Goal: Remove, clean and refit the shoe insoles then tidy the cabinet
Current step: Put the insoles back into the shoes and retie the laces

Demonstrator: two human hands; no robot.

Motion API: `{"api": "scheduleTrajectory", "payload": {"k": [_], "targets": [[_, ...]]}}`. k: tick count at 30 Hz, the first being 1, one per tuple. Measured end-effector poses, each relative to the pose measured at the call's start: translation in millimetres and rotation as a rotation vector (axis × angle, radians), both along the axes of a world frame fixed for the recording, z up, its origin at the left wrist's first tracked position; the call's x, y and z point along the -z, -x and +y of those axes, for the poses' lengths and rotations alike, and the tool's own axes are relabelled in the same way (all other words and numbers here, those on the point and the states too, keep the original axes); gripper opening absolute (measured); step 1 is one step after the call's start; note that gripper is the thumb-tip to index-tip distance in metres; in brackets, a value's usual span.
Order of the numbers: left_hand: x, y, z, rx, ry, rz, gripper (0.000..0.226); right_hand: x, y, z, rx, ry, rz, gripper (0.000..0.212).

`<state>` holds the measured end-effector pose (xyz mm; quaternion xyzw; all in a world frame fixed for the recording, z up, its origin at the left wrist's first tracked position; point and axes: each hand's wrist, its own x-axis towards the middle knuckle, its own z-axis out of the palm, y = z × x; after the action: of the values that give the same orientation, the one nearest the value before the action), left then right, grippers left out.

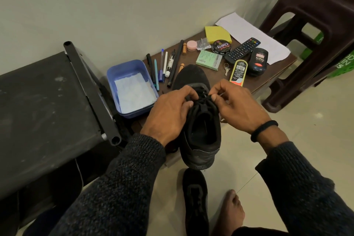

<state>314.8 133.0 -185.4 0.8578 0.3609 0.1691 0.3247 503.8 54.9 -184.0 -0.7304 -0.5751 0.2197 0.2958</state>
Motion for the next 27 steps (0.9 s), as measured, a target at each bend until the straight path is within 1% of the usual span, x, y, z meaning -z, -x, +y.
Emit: {"api": "scheduleTrajectory", "payload": {"k": [3,7,9,11,14,19,23,27], "targets": [[3,-1,0,0.010,-0.108,0.047,0.010,-1,-4,-2,0.002,0.006,0.015,0.009],[2,-3,-4,0.027,-0.168,0.055,0.007,1,-6,0,0.026,0.043,0.069,0.008],[4,-4,-5,0.012,-0.183,0.055,0.007,3,-7,1,0.041,0.038,0.154,0.009],[6,-4,-5,-0.031,-0.159,0.015,0.009,6,-5,1,0.043,0.030,0.223,0.016],[7,-5,-5,-0.056,-0.113,-0.030,0.009,12,5,4,0.053,-0.027,0.093,0.019],[7,-3,-3,-0.092,-0.042,-0.071,0.010,14,8,10,0.077,-0.031,-0.010,0.009],[6,-5,-1,-0.139,0.038,-0.051,0.023,18,10,11,0.033,-0.048,-0.080,0.006],[12,-12,0,-0.142,0.032,-0.045,0.015,19,12,10,-0.008,-0.068,-0.107,0.003]]}}
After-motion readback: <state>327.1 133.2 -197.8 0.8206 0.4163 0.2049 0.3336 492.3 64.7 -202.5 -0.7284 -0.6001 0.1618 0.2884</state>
